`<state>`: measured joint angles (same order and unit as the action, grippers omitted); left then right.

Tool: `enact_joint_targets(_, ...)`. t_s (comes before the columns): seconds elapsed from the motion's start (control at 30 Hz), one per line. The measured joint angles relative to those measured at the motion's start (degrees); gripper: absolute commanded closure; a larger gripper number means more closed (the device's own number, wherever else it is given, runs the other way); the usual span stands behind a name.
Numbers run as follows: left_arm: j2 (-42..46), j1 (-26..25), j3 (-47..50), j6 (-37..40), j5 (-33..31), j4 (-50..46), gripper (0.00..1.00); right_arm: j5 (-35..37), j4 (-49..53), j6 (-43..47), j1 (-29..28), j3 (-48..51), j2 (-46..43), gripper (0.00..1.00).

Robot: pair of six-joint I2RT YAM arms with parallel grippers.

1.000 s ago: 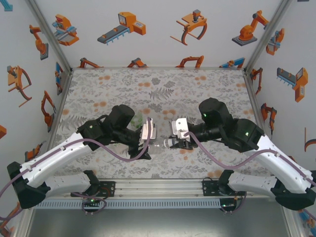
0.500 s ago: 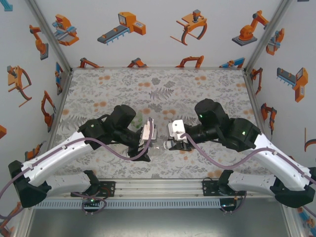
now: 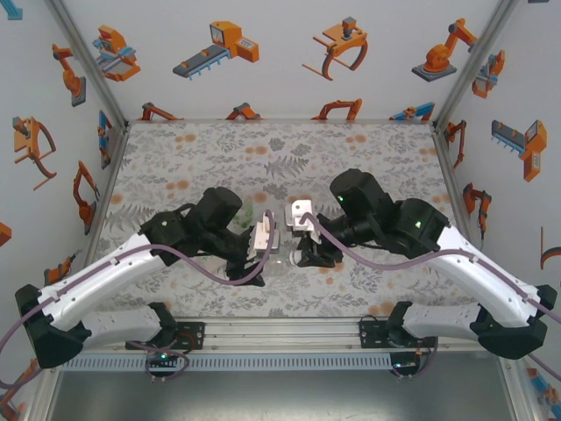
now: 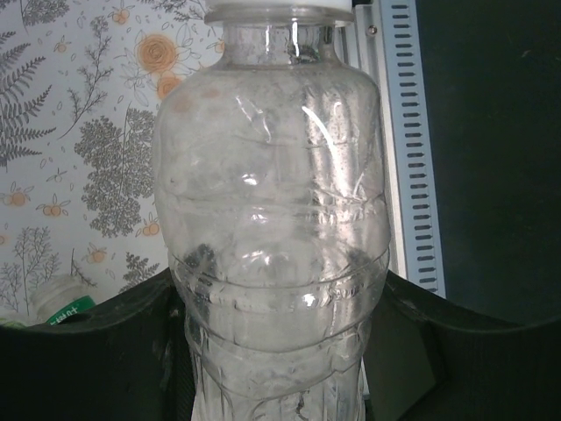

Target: Screw on the bottle caps

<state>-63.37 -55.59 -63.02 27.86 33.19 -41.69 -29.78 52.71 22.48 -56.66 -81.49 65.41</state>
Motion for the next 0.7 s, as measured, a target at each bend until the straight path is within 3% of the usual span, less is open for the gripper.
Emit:
enact_joint_targets(0.4, 5.81, -0.31, 4.2, 1.18, -4.11, 5.95, 1.0, -0.76, -6.91, -21.81, 2.51, 2.47, -1.7, 1.0)
enact_joint_targets(0.7, 7.87, -0.13, 5.11, 1.86, -9.16, 10.78, 1.0, -5.68, -15.67, -53.4, 11.87, 7.8, -3.54, 1.0)
